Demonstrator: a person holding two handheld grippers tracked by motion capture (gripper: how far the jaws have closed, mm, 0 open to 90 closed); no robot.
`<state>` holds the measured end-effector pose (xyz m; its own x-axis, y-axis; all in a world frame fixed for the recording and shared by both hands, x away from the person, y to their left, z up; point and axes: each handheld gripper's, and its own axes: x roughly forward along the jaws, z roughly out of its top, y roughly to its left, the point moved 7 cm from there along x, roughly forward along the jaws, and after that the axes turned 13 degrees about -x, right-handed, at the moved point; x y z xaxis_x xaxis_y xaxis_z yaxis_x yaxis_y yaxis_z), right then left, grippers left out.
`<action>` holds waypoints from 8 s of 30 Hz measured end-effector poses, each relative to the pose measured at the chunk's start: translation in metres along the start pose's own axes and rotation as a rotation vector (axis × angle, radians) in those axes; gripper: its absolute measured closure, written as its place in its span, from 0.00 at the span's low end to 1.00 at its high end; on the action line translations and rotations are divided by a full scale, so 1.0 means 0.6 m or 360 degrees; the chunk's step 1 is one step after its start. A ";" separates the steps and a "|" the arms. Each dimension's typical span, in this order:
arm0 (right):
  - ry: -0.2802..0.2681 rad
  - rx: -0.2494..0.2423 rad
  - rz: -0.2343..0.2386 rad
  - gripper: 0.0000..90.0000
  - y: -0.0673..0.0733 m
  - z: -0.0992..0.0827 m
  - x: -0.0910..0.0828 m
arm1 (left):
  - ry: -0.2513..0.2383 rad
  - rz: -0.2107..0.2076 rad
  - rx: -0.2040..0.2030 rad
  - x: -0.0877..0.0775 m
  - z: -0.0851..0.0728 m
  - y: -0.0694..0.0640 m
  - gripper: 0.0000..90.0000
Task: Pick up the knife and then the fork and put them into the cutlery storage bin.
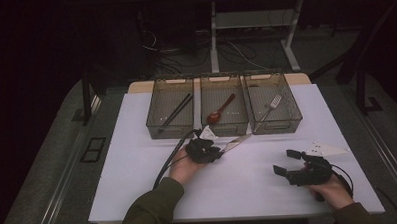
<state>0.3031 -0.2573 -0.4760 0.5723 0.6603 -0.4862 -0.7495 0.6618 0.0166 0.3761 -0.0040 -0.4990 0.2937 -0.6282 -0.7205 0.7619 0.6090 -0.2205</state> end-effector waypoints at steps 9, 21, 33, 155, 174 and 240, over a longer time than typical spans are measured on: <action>0.0000 0.0001 -0.0004 0.16 0.000 0.000 0.001 | 0.0016 0.0011 -0.0014 0.000 -0.001 -0.001 0.88; -0.0013 0.0003 -0.0003 0.16 -0.002 0.001 0.000 | -0.0021 -0.0023 0.0032 -0.002 -0.003 -0.008 0.88; -0.0024 0.0006 0.0000 0.16 -0.002 0.002 -0.001 | -0.0164 -0.0151 0.0025 -0.035 0.018 -0.031 0.88; -0.0112 0.0018 0.0006 0.97 -0.092 0.219 -0.003 | -0.0498 -0.0087 -0.0135 -0.183 -0.117 0.012 0.00; -0.0065 -0.0016 -0.0323 0.97 -0.225 0.288 -0.068 | -0.0476 -0.0068 -0.0117 -0.182 -0.117 0.010 0.00; 0.0418 0.0086 -0.0351 0.60 -0.301 0.181 0.149 | -0.0429 -0.0110 -0.0068 -0.175 -0.118 -0.003 0.00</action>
<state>0.5257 -0.2792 -0.4278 0.6083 0.3901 -0.6912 -0.5945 0.8010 -0.0711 0.3033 0.0952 -0.4698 0.3893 -0.7715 -0.5033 0.7619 0.5768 -0.2947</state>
